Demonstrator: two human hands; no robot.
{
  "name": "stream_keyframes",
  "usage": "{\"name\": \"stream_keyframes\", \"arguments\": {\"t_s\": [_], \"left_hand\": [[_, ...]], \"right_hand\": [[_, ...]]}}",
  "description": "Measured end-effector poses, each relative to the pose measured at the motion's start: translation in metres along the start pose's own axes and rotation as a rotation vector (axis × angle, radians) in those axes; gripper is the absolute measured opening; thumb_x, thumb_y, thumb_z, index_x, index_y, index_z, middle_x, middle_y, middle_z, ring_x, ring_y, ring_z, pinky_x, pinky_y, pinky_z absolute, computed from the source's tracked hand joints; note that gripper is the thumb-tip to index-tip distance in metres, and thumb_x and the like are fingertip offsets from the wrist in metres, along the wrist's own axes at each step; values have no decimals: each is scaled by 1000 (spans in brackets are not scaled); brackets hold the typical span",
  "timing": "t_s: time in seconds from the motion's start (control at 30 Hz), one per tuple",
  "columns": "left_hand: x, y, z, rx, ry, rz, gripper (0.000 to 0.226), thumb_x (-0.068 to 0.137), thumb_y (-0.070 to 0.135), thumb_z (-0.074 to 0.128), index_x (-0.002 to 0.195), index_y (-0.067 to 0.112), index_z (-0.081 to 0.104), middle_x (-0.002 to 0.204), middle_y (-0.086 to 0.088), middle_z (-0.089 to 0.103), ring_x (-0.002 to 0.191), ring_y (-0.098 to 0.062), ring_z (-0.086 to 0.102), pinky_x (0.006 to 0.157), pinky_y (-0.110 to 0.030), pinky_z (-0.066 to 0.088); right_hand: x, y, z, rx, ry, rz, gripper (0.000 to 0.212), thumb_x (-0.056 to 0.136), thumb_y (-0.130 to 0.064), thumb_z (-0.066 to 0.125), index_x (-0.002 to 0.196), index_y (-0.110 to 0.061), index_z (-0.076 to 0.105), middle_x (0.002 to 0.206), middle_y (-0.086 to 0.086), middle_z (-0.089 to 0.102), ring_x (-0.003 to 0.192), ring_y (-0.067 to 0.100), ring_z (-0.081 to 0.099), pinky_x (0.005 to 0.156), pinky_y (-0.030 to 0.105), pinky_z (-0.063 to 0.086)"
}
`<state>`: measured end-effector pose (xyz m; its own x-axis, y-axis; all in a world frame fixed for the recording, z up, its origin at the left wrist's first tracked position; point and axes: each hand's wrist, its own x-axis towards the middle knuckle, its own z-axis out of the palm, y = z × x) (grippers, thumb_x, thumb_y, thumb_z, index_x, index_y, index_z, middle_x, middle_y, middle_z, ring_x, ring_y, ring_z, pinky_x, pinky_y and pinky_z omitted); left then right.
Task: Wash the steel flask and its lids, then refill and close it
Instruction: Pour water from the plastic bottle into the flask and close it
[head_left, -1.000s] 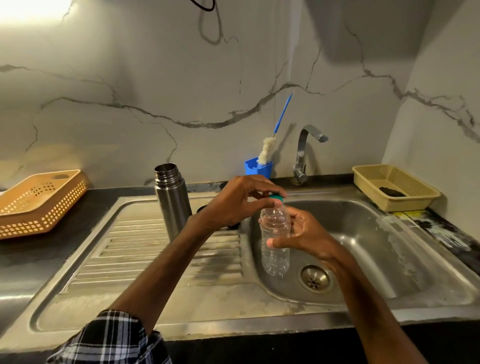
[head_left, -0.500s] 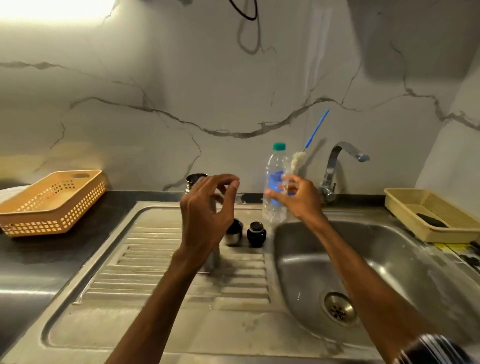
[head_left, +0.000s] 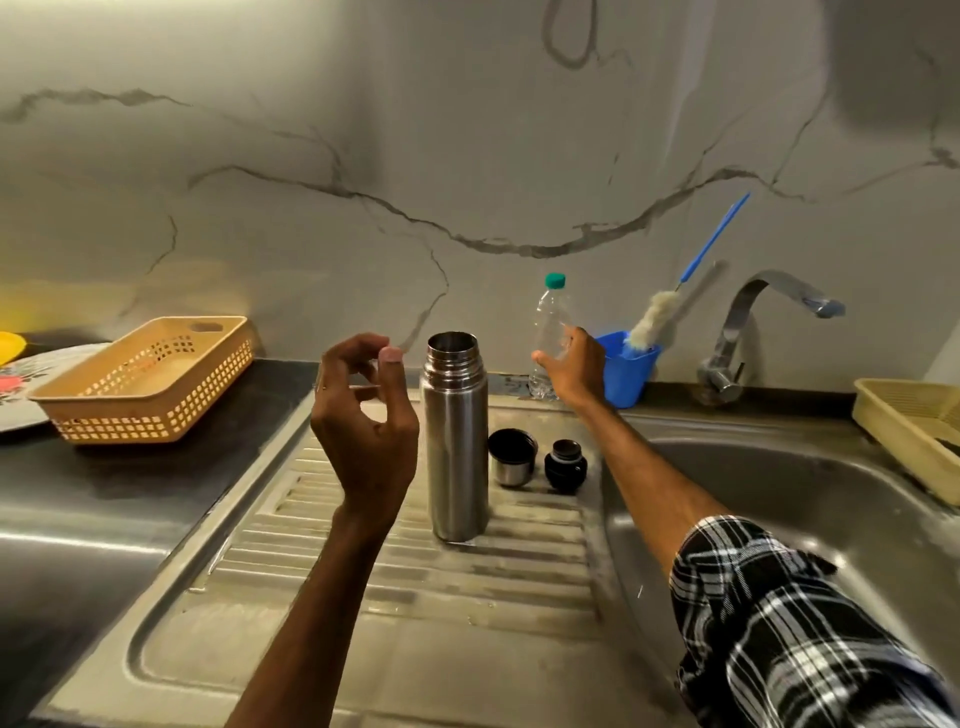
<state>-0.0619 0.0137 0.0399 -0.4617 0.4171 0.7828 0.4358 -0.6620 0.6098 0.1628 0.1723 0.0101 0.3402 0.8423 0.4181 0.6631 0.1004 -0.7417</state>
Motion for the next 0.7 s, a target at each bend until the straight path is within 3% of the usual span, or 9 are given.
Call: {"name": "stream_keyframes", "arguments": {"t_s": [0.17,0.33,0.6,0.7], "left_hand": [[-5,-9,1,32,-35,-27,19,101,27,59,107,10,62,97,-2,66,86,-11,63,65,-18,53],[-7,-11,2,49,-90,-13,32,100,39,54,106,9,63,94,-4,65,83,-15,62,65,-11,49],[-8,-12,3,43,-113,-19,33,99,39,53,106,8,63,95,-5,65,84,-17,62,65,-10,48],[-9,-13,4,44,-126,-21,32,99,39,53,107,9,62,96,-5,65,84,-17,62,65,-8,47]], "right_hand": [[3,0,2,33,36,7,52,85,-22,78,126,-1,56,121,13,64,111,25,60,83,22,41],[4,4,5,21,25,42,49,86,-23,77,124,0,55,119,14,63,96,13,48,77,22,38],[6,7,4,-6,15,51,55,82,-28,81,123,-3,55,118,13,64,102,22,60,73,24,43],[7,8,2,-8,13,35,58,80,-30,82,124,-3,54,118,12,64,107,25,62,78,27,51]]}}
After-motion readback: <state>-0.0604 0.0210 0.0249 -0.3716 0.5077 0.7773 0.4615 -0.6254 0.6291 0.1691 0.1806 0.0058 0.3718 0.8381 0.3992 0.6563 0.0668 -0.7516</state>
